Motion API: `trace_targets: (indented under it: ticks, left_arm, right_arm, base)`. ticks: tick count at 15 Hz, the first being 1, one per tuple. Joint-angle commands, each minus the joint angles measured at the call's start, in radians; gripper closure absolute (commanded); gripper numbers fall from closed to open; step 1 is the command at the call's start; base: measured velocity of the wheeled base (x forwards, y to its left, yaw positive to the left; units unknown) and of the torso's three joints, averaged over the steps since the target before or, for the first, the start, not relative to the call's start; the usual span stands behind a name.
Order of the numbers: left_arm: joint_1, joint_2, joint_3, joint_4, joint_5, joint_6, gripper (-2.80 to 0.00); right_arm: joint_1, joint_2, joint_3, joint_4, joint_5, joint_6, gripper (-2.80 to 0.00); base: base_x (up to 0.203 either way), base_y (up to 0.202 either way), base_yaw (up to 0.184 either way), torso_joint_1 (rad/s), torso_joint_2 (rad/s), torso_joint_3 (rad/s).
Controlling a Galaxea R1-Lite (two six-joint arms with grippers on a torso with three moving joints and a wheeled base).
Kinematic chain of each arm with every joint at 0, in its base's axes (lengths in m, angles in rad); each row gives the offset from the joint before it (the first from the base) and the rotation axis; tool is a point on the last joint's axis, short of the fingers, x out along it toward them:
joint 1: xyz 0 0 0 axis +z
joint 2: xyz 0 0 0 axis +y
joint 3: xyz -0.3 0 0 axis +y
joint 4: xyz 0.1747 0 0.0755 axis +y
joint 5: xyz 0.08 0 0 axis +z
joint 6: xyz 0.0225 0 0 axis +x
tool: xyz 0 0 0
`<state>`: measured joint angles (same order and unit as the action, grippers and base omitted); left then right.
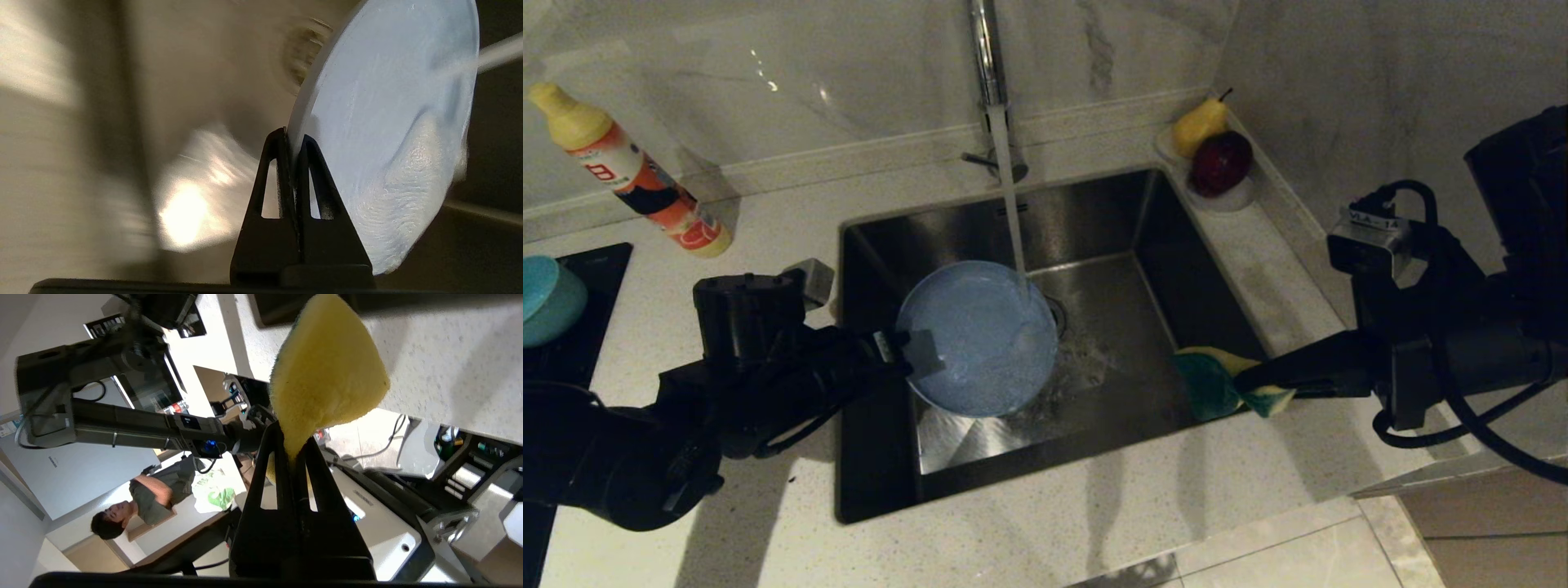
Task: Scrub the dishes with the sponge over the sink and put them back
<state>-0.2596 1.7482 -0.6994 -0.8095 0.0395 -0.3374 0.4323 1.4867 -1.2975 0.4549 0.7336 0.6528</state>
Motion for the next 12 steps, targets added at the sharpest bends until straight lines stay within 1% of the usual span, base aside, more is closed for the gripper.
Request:
trace_targets:
  ticks: [1,2,4,6,9,11,12]
  left_arm:
    - [0.011,-0.065,0.007,-0.003,0.041,0.046,0.0]
    - [0.017,-0.093,0.008,-0.002,0.044,0.072,0.0]
    - [0.031,-0.148,0.02,-0.004,0.047,0.151,0.0]
    - [0.042,-0.204,0.035,-0.005,0.048,0.204,0.0]
    - [0.068,-0.277,0.053,-0.005,0.049,0.32,0.0]
    - [0.085,-0.302,0.061,-0.005,0.049,0.373,0.0]
    - [0.088,-0.317,0.063,-0.005,0.048,0.387,0.0]
  right_arm:
    - [0.002,-0.012,0.018,0.002,0.006,0.004,0.0]
    - [0.003,-0.019,0.029,0.002,0.006,0.004,0.0]
    - [0.003,-0.028,0.042,0.002,0.006,0.004,0.0]
    - [0.003,-0.044,0.059,0.002,0.006,0.006,0.0]
    - [0.003,-0.061,0.092,0.004,0.006,0.008,0.0]
    - [0.003,-0.075,0.116,0.002,0.006,0.008,0.0]
    - [0.003,-0.077,0.125,0.002,0.006,0.008,0.0]
  base:
    - [0.0,0.0,0.0,0.0,0.0,0.0]
    - [0.0,0.0,0.0,0.0,0.0,0.0]
    - [0.0,0.0,0.0,0.0,0.0,0.0]
    - [0.0,0.0,0.0,0.0,0.0,0.0]
    - [0.0,0.0,0.0,0.0,0.0,0.0]
    - [0.0,0.0,0.0,0.0,0.0,0.0]
    - [0.0,0.0,0.0,0.0,0.0,0.0]
